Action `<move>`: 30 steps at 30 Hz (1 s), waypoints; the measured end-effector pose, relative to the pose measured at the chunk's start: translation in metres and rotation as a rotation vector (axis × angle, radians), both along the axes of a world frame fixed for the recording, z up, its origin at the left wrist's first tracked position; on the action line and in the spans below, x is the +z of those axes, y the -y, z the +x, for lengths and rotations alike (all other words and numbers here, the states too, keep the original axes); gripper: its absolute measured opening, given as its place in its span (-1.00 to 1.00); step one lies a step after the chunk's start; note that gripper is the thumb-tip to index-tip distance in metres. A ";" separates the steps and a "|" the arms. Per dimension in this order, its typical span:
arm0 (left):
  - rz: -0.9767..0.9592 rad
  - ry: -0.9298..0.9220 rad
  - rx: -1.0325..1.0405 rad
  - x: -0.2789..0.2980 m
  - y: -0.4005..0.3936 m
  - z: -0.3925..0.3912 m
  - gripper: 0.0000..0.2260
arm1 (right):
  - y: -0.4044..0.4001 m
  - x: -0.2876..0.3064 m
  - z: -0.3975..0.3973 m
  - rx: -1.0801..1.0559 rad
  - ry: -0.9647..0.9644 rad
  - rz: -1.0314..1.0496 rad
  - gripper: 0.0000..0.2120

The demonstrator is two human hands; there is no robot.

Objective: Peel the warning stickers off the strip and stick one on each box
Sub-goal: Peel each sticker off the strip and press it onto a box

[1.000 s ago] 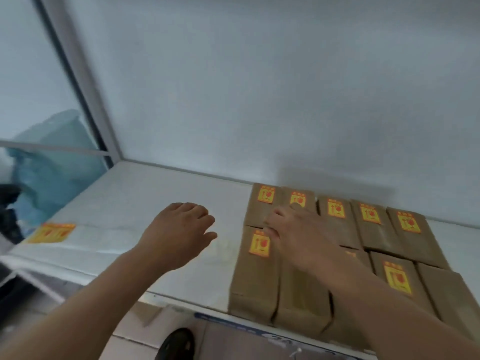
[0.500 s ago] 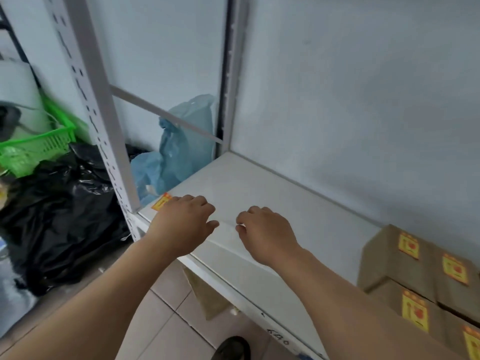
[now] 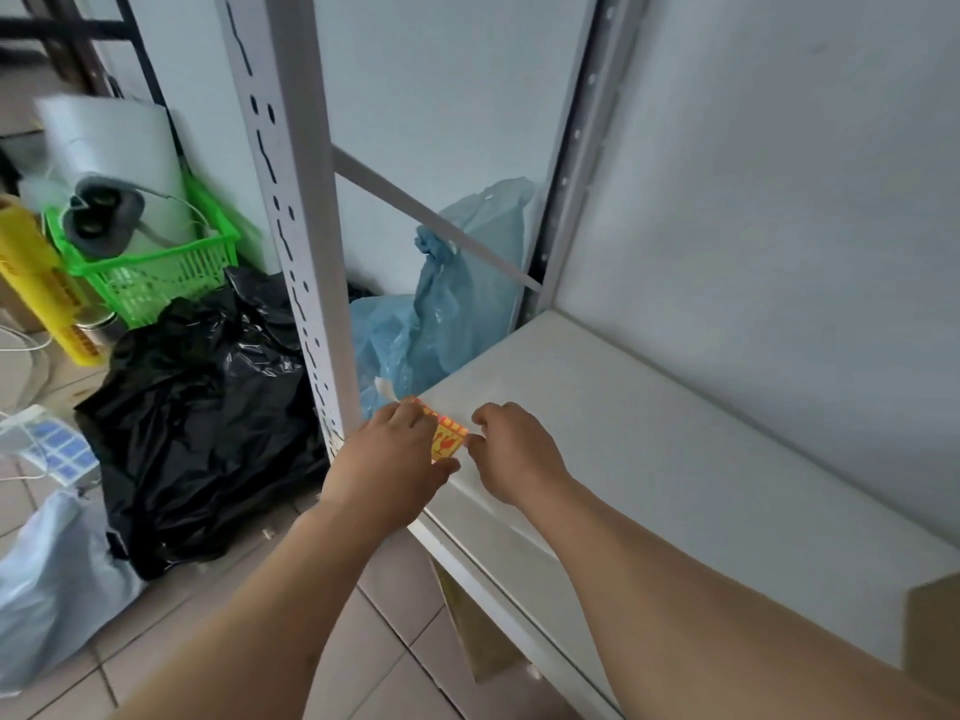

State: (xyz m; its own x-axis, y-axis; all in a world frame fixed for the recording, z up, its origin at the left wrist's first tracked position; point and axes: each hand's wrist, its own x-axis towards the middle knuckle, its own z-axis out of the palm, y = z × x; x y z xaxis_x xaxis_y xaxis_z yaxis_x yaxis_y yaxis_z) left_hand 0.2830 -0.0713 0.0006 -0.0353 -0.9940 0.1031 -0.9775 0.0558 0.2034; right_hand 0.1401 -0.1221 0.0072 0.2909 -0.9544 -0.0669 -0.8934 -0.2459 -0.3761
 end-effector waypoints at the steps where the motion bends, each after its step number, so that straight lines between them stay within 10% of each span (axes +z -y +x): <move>1: 0.014 0.004 0.004 -0.004 0.001 -0.001 -0.57 | 0.001 -0.004 0.002 -0.009 -0.011 0.007 -0.63; 30: 0.165 -0.106 0.109 -0.025 0.004 0.000 -0.34 | 0.010 -0.016 0.014 -0.040 0.012 -0.013 -0.84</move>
